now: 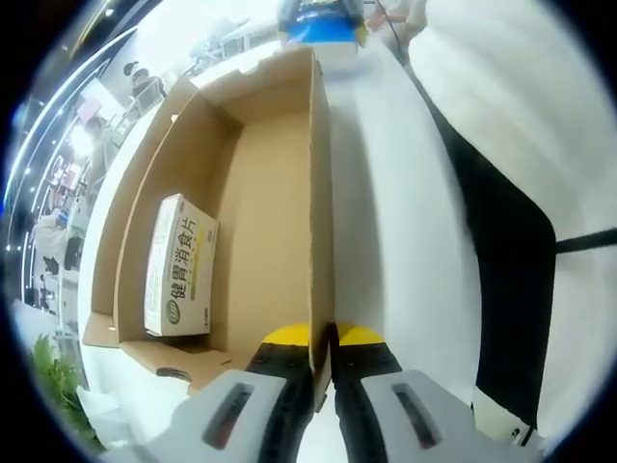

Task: Operate the shoe box by opening the lid, removing the specified soft item, and placing it in the target area until the item is outside and the box remains undamaged.

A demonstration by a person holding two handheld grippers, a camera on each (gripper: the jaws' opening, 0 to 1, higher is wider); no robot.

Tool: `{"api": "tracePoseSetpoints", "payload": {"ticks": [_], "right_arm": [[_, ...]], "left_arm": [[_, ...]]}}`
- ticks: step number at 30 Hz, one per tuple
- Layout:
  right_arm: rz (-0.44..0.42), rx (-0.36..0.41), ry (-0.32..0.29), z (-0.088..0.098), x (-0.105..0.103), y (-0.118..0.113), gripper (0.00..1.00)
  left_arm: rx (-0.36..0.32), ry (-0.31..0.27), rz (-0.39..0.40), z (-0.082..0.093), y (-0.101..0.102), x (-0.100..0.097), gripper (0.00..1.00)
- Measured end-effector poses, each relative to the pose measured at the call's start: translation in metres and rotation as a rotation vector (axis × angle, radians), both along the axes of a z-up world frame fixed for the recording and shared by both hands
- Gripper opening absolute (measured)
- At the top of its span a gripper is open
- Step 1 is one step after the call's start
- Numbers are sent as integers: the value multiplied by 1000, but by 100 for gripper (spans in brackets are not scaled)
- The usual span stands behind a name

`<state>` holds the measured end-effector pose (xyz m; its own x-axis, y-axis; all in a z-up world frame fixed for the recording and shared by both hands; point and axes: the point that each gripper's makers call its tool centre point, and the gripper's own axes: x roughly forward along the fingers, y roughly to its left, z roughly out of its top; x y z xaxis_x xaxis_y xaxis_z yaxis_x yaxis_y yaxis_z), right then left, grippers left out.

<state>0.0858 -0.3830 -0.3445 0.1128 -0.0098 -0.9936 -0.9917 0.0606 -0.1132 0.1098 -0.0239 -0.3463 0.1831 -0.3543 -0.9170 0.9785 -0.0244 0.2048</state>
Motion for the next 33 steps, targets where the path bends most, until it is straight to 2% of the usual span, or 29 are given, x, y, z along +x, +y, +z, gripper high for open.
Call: {"api": "tracePoseSetpoints", "payload": {"ticks": [6, 26, 33], "right_arm": [[-8, 27, -6, -1, 0, 5, 77], [9, 30, 19, -16, 2, 9, 77], [47, -6, 6, -22, 4, 4, 77]], "left_arm": [[2, 0, 1, -1, 0, 0, 5], [14, -11, 16, -1, 1, 0, 6], [18, -14, 15, -2, 1, 0, 6]]}}
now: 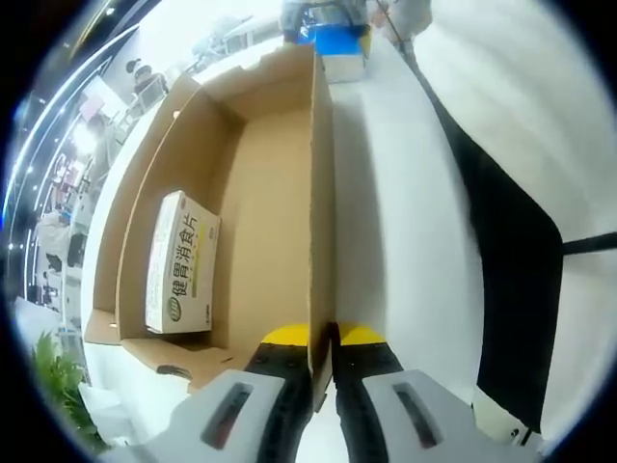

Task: Operate the shoe box by opening the lid, removing the specified soft item, and placing it in the target area until the item is outside and the box remains undamaged.

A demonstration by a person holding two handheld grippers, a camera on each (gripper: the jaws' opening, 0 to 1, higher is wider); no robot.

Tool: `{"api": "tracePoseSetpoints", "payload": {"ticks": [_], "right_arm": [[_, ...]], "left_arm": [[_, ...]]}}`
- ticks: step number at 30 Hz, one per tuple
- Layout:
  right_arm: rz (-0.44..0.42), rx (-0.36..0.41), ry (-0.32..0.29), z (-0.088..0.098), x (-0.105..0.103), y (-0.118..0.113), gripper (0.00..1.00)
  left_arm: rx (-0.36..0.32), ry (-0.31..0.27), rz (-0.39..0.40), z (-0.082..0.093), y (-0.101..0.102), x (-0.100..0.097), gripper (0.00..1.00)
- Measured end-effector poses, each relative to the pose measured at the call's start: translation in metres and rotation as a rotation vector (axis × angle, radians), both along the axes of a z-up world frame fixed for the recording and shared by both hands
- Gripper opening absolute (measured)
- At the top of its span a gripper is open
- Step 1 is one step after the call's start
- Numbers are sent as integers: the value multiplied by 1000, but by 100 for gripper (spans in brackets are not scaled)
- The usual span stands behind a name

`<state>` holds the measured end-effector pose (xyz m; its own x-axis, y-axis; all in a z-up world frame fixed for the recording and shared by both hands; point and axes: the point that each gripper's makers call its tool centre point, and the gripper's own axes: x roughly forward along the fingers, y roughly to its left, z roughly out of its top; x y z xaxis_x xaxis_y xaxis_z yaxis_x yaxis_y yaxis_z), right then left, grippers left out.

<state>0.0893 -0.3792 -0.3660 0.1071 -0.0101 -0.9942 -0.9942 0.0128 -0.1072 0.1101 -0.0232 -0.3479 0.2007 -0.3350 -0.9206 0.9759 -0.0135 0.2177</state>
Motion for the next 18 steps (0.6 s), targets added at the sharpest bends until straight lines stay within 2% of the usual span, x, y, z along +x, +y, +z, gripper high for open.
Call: {"api": "tracePoseSetpoints", "payload": {"ticks": [7, 11, 18], "right_arm": [[32, 3, -12, -1, -2, 1, 78], [21, -4, -13, -3, -1, -1, 78], [-12, 6, -81, 3, 9, -6, 72]], "left_arm": [[-1, 0, 0, 0, 0, 0, 6], [-1, -1, -1, 0, 0, 0, 6], [0, -5, 0, 0, 0, 0, 6]]}}
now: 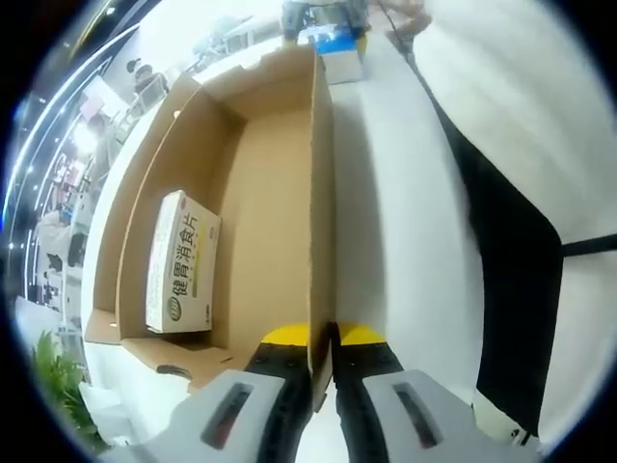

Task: Operate the shoe box by opening the lid, removing the specified soft item, and placing it in the target area until the item is outside and the box remains undamaged.

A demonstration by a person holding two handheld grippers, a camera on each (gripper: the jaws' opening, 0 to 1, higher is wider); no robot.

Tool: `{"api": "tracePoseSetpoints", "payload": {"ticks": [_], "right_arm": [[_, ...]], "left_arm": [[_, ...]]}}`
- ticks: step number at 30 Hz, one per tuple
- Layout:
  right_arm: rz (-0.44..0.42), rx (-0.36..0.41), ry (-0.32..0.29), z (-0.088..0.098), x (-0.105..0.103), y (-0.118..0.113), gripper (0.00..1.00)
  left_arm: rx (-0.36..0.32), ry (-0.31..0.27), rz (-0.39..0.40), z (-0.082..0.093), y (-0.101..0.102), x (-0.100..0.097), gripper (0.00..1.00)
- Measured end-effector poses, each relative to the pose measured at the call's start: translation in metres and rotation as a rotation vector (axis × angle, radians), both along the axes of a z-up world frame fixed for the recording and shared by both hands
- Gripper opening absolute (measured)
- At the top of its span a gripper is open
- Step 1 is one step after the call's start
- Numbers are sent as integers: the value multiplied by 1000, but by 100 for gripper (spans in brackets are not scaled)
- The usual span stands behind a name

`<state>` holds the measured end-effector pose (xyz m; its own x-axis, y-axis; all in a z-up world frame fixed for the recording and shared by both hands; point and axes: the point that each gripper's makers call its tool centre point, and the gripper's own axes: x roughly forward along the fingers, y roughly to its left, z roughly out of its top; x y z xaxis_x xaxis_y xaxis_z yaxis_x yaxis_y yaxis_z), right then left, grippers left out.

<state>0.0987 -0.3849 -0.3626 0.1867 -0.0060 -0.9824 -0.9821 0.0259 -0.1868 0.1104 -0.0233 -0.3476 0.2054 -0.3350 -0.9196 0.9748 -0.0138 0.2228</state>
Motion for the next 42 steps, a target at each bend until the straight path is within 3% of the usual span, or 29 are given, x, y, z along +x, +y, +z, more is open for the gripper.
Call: {"api": "tracePoseSetpoints", "payload": {"ticks": [8, 19, 23, 25, 26, 27, 32, 33, 35, 38, 41, 42], "right_arm": [[16, 9, -71, 6, -2, -2, 70], [-10, 4, -108, 8, -3, -6, 68], [-17, 22, -127, 13, -2, -5, 70], [7, 86, -175, 17, 1, 4, 76], [-4, 62, -170, 20, -3, -1, 76], [-6, 43, -197, 23, 1, -5, 74], [33, 44, -176, 23, -9, -5, 59], [75, 26, -198, 23, -6, -5, 60], [62, 27, -195, 19, -8, -5, 61], [-34, 89, -186, 25, -11, 4, 62], [20, 45, -221, 27, -9, 1, 58], [13, 53, -205, 24, -12, 2, 58]], "left_arm": [[3, 2, 1, 0, 0, 0, 6], [4, 1, 1, 0, 0, 0, 6], [4, 1, 1, 0, 0, 0, 6], [4, -1, 5, 0, 0, 0, 7], [5, -3, 6, 0, 0, 1, 7], [7, -4, 5, -1, 1, 1, 7], [7, -6, 2, -1, 1, 1, 7], [7, -7, 1, -1, 1, 1, 7], [5, -9, 3, 0, 1, 1, 7], [7, -16, 1, -1, 1, 1, 7], [6, -21, -3, 0, 1, 1, 8], [5, -24, -5, 0, 1, 1, 8]]}}
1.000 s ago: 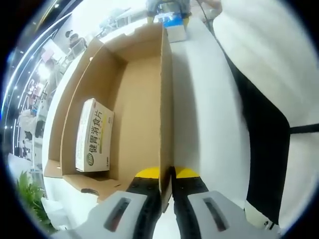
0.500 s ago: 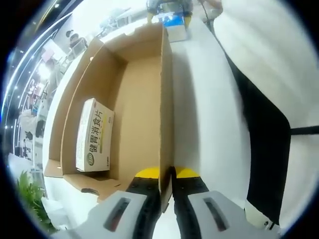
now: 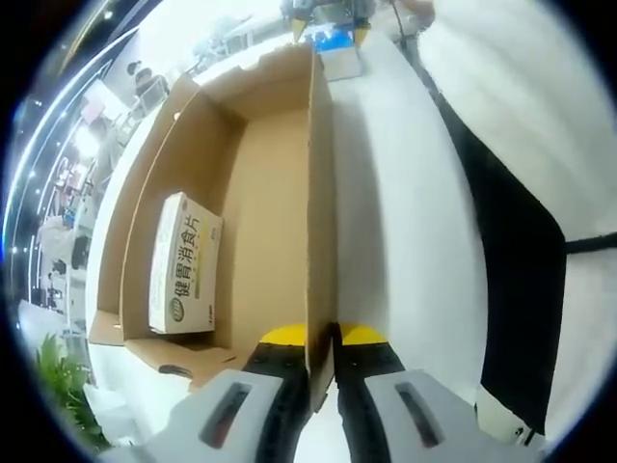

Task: Operate the shoe box by opening the lid, removing the specified soft item, and placing it in the target area until the item is outside and the box remains undamaged.

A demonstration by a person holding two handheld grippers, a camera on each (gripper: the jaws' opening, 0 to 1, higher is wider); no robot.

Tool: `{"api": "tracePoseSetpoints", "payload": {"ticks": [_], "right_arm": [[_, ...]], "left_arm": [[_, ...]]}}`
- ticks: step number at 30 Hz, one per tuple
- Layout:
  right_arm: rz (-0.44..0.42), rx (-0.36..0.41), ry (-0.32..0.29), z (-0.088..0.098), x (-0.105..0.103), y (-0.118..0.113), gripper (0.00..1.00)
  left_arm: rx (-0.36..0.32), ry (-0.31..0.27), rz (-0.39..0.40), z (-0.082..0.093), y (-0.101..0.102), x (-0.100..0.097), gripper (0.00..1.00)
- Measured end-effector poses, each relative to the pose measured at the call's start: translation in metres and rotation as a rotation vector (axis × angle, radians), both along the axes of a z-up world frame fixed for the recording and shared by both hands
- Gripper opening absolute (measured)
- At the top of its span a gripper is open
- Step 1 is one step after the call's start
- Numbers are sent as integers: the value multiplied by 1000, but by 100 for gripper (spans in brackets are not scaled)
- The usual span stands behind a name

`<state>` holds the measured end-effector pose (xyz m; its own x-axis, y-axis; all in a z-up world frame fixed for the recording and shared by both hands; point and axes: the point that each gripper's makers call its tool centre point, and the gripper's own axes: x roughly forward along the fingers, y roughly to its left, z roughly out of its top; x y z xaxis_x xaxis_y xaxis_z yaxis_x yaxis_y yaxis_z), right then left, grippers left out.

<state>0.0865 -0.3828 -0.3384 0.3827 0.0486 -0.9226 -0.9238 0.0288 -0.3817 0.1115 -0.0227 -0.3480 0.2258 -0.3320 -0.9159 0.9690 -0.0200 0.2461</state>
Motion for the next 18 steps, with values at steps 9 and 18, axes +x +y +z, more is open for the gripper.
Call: {"api": "tracePoseSetpoints", "payload": {"ticks": [9, 18], "right_arm": [[-17, 23, -5, -1, -2, 6, 61], [-63, 40, -18, 1, -4, 9, 56]], "left_arm": [[-1, -2, -12, 1, 0, 0, 8], [-6, -4, -24, 1, -1, 0, 8]]}}
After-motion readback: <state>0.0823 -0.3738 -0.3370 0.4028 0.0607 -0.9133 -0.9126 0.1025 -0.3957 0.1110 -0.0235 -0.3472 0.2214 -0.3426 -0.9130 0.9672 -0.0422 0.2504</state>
